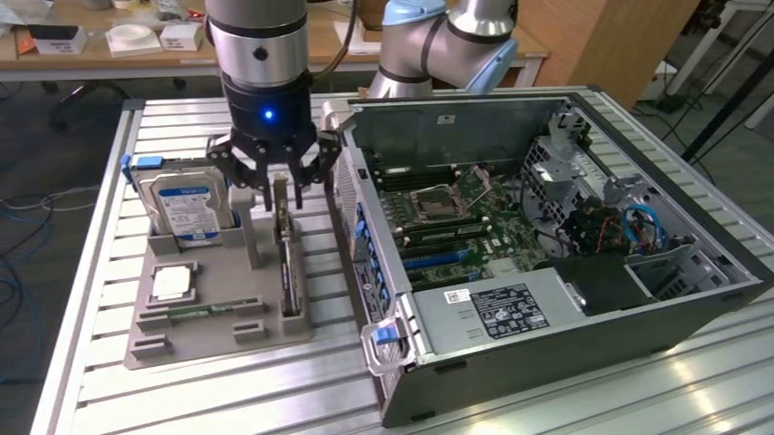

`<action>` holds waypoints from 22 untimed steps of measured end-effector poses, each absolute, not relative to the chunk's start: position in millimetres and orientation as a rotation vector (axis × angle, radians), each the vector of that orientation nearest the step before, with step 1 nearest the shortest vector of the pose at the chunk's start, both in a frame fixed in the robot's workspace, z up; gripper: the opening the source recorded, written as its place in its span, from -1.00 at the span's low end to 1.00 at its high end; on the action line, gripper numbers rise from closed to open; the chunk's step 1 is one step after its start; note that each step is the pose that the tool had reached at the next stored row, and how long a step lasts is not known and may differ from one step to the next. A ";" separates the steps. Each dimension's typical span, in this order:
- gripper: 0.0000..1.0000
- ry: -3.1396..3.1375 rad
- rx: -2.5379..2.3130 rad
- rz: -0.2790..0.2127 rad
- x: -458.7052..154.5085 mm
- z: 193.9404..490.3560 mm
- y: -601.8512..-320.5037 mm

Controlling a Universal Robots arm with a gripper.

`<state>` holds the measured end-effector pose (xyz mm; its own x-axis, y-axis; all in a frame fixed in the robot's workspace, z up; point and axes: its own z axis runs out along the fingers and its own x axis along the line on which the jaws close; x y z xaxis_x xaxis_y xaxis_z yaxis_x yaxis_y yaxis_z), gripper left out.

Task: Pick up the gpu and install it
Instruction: 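Pick up the gpu and move the gpu toward the slot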

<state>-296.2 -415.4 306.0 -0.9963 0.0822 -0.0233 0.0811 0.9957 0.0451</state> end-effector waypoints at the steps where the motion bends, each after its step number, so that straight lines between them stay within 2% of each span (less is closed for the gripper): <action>1: -0.18 3.113 0.127 0.069 -296.5 305.7 -416.7; 22: -0.18 3.113 0.127 0.069 -300.5 298.7 -430.3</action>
<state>-300.5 -430.3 298.7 -0.9963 0.0822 -0.0233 0.0811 0.9957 0.0450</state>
